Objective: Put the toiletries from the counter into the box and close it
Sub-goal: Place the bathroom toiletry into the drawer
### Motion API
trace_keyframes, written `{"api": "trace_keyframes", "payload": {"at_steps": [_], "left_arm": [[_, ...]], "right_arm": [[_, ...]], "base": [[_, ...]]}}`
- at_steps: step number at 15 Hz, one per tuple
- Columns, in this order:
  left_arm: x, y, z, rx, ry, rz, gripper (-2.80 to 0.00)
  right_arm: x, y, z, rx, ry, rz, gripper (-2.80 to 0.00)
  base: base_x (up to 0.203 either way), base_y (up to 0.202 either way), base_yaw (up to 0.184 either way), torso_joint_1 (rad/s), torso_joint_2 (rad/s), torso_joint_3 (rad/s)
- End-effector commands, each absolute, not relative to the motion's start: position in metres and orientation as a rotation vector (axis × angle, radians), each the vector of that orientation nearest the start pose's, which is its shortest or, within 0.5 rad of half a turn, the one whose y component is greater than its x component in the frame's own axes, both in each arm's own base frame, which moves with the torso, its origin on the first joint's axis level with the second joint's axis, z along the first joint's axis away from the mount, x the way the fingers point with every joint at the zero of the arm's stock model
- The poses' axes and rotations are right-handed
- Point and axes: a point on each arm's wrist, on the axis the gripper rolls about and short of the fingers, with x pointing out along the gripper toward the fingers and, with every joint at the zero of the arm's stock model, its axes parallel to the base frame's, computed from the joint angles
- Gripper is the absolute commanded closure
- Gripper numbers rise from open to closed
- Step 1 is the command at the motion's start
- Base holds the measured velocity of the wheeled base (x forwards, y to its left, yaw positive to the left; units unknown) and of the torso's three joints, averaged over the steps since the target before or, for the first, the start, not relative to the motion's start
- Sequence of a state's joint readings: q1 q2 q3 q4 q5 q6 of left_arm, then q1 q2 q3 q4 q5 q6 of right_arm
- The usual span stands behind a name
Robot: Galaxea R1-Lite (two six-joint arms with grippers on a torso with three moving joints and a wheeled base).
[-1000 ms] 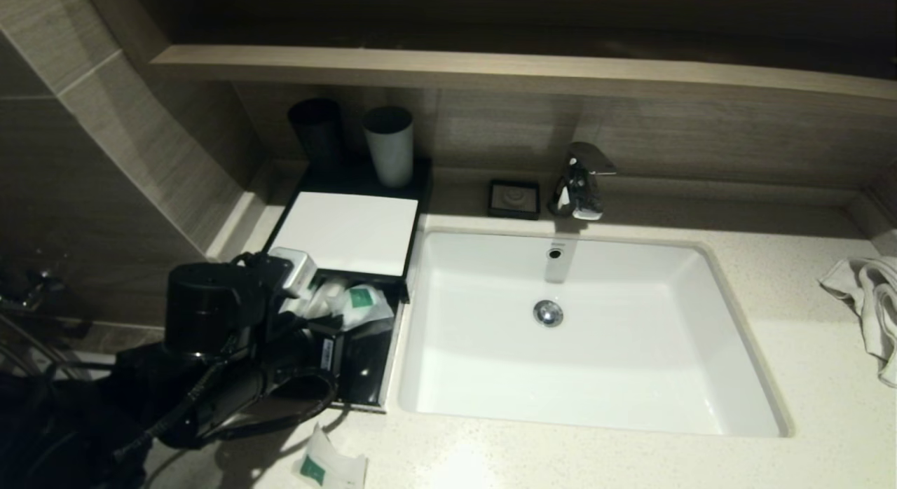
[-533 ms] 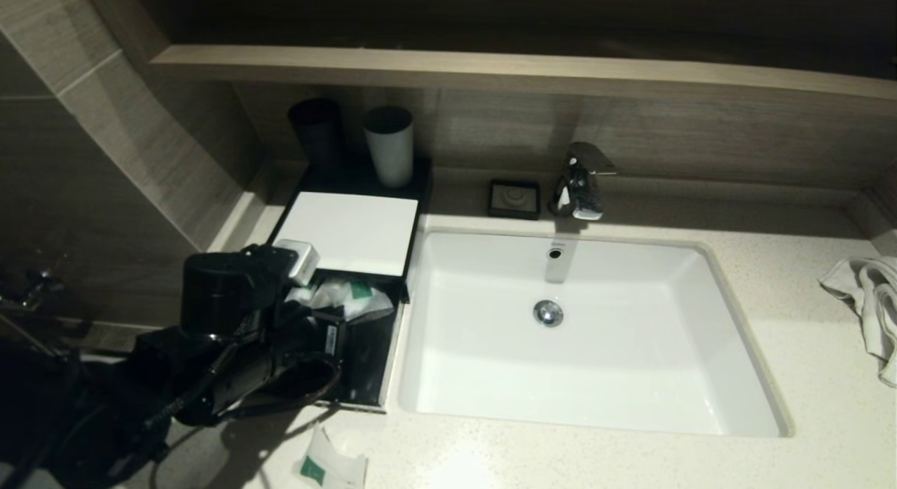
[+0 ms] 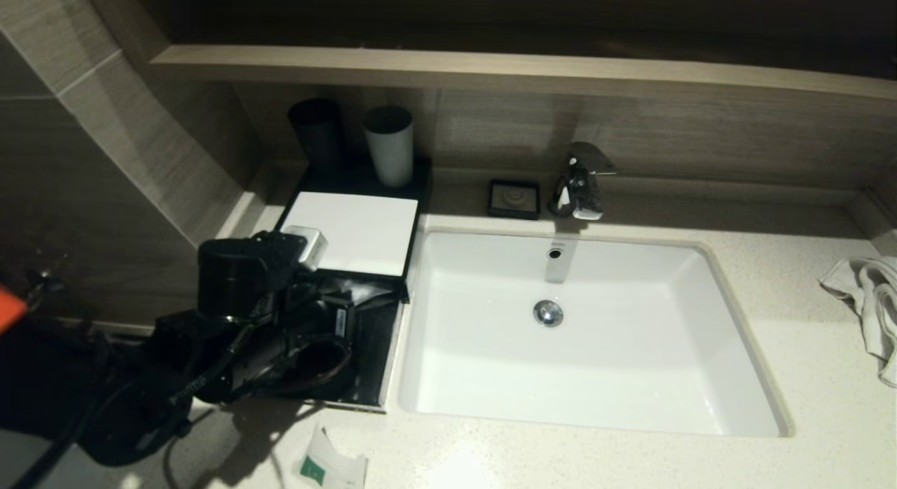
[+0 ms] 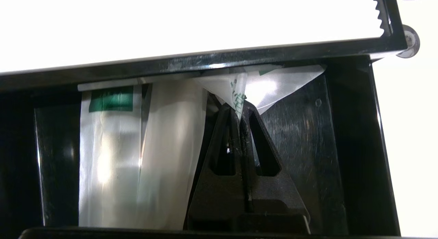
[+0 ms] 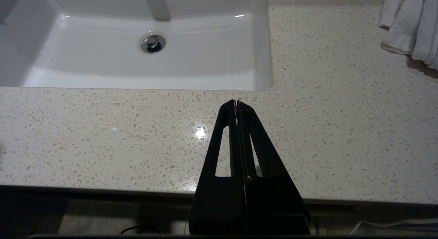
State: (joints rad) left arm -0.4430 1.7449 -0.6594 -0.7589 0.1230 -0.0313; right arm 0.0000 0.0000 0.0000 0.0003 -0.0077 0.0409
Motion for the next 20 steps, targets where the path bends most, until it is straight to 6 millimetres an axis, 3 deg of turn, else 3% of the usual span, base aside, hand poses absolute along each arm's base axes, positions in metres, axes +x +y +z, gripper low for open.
{"api": "trace_keyframes", "payload": {"at_steps": [1, 8, 9, 16, 20], "left_arm": [[0.272, -0.126, 0.142, 0.059, 0.317, -0.312, 0.0], [0.272, -0.126, 0.143, 0.06, 0.301, -0.311, 0.0], [0.272, -0.126, 0.143, 0.061, 0.3, -0.311, -2.8], [0.265, -0.123, 0.154, 0.049, 0.252, -0.311, -2.8], [0.249, -0.115, 0.159, 0.044, 0.242, -0.311, -2.8]], "right_arm": [[-0.023, 0.0, 0.076, 0.04, 0.001, -0.008, 0.0], [-0.023, 0.0, 0.076, 0.04, 0.001, -0.008, 0.0], [-0.023, 0.0, 0.076, 0.041, 0.001, -0.008, 0.0], [-0.023, 0.0, 0.076, 0.04, 0.001, -0.008, 0.0], [-0.023, 0.0, 0.076, 0.041, 0.001, -0.008, 0.0]], "base": [[0.0, 0.0, 0.0, 0.0, 0.0, 0.0], [0.0, 0.0, 0.0, 0.0, 0.0, 0.0], [0.0, 0.0, 0.0, 0.0, 0.0, 0.0], [0.0, 0.0, 0.0, 0.0, 0.0, 0.0], [0.0, 0.0, 0.0, 0.0, 0.0, 0.0]]}}
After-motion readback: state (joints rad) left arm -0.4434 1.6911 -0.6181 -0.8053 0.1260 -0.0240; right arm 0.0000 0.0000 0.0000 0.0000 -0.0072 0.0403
